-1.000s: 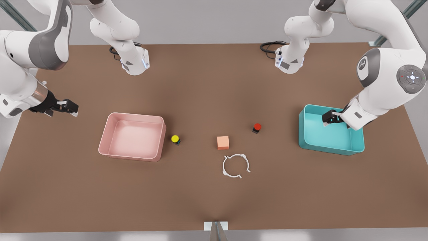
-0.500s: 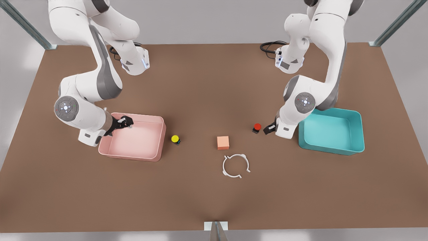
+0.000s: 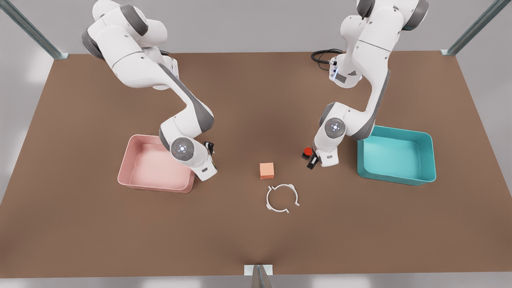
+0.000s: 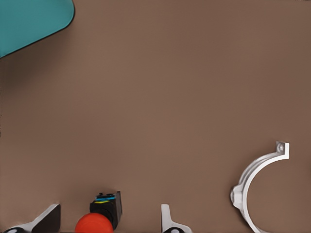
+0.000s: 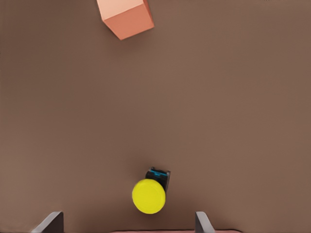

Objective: Place the red button in the blue storage box with the left arm, and place the yellow button in the pink storage box with the right arm

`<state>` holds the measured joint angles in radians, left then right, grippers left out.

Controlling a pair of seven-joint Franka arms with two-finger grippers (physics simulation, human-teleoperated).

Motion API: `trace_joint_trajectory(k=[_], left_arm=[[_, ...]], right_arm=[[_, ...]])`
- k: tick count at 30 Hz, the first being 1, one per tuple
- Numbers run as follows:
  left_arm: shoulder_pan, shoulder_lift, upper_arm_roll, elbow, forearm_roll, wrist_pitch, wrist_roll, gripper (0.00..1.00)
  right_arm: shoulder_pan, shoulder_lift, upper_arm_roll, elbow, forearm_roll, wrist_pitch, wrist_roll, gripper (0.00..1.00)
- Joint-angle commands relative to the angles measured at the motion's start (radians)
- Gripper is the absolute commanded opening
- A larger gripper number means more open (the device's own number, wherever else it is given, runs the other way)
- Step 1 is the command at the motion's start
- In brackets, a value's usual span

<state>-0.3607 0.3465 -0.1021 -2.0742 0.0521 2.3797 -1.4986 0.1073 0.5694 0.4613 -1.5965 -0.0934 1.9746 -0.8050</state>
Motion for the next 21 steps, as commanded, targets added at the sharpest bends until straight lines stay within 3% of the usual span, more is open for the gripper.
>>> trace_joint_trajectory(k=[1, 13, 16, 21], left_arm=[[-0.018, 0.000, -0.001, -0.015, -0.005, 0.049, -0.480, 1.00], [-0.050, 0.078, -0.001, -0.109, -0.012, 0.197, -0.494, 0.97], [-0.064, 0.097, -0.001, -0.107, -0.012, 0.208, -0.494, 0.78], [-0.077, 0.101, -0.001, -0.107, -0.012, 0.207, -0.491, 0.63]], right_arm=[[-0.005, 0.003, 0.002, -0.019, -0.014, 0.098, -0.531, 1.00], [-0.003, 0.119, -0.010, -0.031, -0.114, 0.141, -0.425, 1.00], [-0.005, 0.124, -0.012, -0.066, -0.138, 0.216, -0.422, 1.00], [-0.006, 0.126, -0.013, -0.099, -0.164, 0.259, -0.419, 1.00]])
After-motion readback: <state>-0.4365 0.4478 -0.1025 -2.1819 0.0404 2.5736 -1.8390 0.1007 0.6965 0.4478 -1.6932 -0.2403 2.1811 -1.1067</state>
